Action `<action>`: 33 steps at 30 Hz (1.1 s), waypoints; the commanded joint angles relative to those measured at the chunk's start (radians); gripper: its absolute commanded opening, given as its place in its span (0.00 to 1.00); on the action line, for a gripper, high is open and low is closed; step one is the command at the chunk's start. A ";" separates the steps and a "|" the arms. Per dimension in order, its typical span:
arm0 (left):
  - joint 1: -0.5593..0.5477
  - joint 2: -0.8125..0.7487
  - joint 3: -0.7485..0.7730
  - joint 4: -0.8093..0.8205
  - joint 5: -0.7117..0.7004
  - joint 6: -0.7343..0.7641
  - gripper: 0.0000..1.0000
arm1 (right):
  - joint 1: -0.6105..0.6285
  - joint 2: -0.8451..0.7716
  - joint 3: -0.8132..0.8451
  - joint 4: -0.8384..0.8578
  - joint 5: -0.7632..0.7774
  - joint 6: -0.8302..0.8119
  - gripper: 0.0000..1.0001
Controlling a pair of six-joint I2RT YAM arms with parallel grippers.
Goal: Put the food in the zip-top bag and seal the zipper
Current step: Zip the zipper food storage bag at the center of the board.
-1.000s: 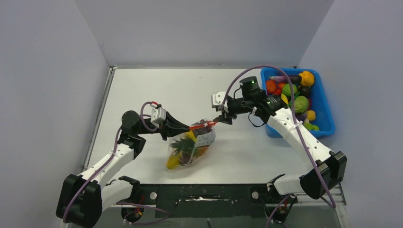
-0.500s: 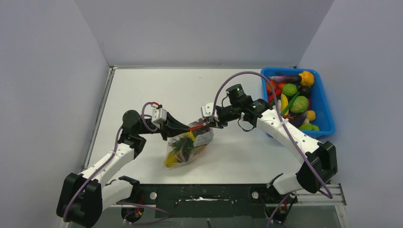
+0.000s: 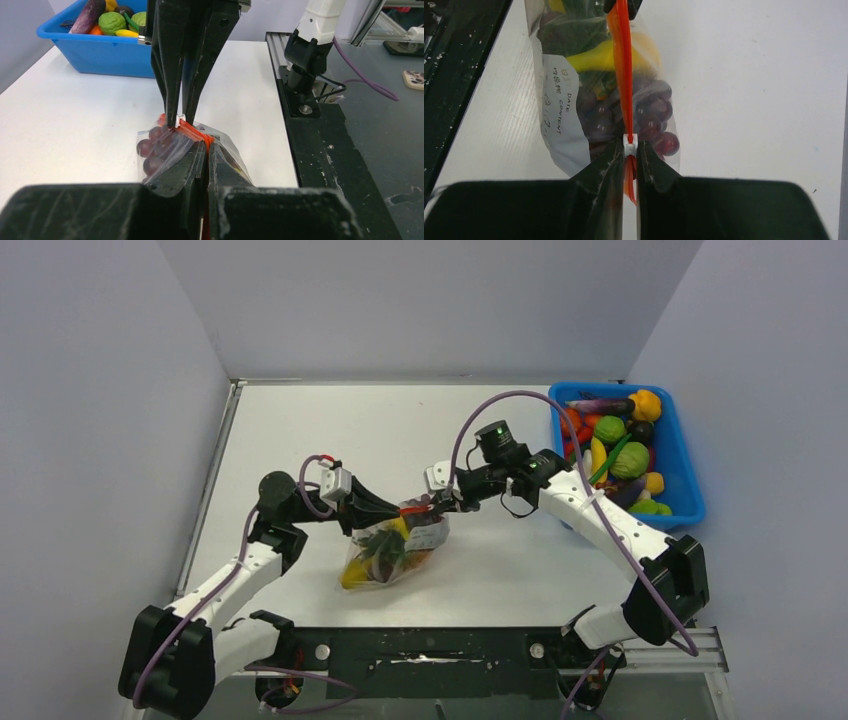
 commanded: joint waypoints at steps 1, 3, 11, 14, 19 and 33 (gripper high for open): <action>0.011 -0.061 0.065 -0.042 -0.082 0.077 0.00 | -0.041 -0.031 0.018 -0.002 -0.063 0.024 0.00; 0.016 -0.094 0.102 -0.194 -0.134 0.158 0.00 | -0.089 -0.062 -0.010 0.023 -0.061 0.093 0.00; 0.087 -0.148 0.172 -0.416 -0.356 0.235 0.00 | -0.145 -0.116 -0.117 -0.011 0.076 0.219 0.00; 0.086 -0.139 0.175 -0.396 -0.322 0.222 0.00 | -0.155 -0.113 -0.100 -0.072 0.186 0.259 0.00; 0.086 -0.128 0.159 -0.332 -0.256 0.211 0.00 | -0.161 -0.162 -0.045 -0.117 0.215 0.304 0.00; 0.089 -0.120 0.210 -0.442 -0.354 0.267 0.00 | -0.226 -0.245 -0.087 -0.066 0.186 0.478 0.00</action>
